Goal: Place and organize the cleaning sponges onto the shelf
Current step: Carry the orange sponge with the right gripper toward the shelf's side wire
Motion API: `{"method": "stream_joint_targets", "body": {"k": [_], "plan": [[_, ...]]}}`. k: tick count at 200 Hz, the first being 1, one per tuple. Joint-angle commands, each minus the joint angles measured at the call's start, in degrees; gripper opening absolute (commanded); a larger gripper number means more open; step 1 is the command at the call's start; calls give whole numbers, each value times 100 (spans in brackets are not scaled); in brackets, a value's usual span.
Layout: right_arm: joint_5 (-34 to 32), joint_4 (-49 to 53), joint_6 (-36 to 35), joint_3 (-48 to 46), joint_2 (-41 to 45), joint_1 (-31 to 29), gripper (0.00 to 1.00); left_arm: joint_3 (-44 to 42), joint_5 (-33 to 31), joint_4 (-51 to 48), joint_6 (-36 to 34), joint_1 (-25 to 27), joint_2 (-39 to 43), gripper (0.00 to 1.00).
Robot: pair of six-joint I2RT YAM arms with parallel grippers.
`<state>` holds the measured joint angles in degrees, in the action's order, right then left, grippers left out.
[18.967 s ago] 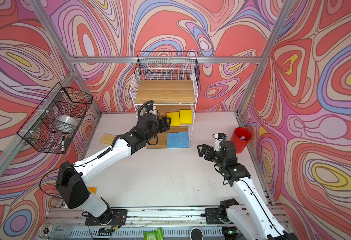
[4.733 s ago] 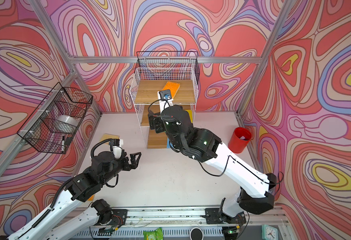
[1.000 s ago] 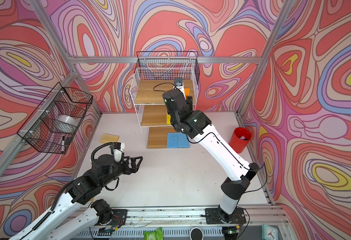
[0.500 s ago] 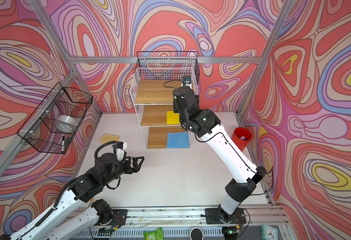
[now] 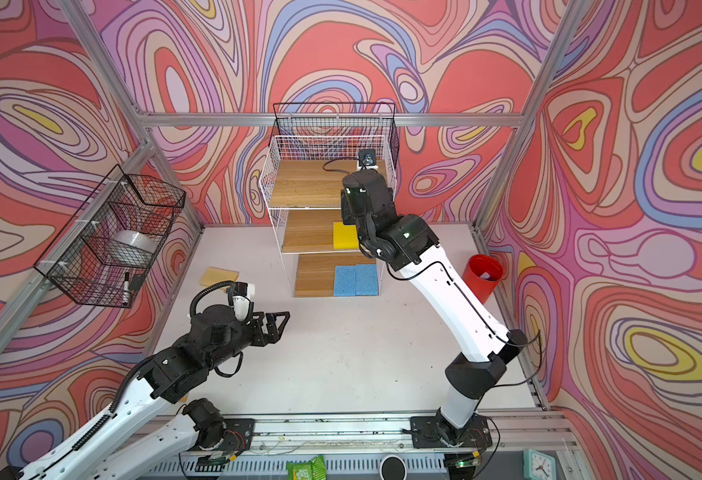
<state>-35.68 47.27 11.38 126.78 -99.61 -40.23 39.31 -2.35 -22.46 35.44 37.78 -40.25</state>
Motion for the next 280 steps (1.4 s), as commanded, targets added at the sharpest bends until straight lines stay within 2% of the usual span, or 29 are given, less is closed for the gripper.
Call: {"method": "stream_joint_targets", "body": {"k": [1, 80, 119, 154, 206, 230, 280], "plan": [[4, 18, -74, 264, -156, 65, 67, -97, 16, 178, 97, -16, -9, 90], [130, -33, 126, 343, -512, 373, 68, -147, -37, 196, 75, -16, -24, 90], [197, -158, 128, 194, -474, 384, 85, -147, -42, 180, 68, -16, -24, 90], [271, -257, 80, 73, -398, 384, 93, -122, -51, 173, 65, -16, -27, 91], [534, -427, -14, -119, -224, 384, 96, -12, -46, 111, 57, -15, -53, 91], [639, -504, -73, -231, 111, 384, 98, -2, -42, 121, 59, -11, -78, 91], [655, -566, -136, -444, 390, 384, 98, 72, 22, 131, 60, -10, -158, 91]]}}
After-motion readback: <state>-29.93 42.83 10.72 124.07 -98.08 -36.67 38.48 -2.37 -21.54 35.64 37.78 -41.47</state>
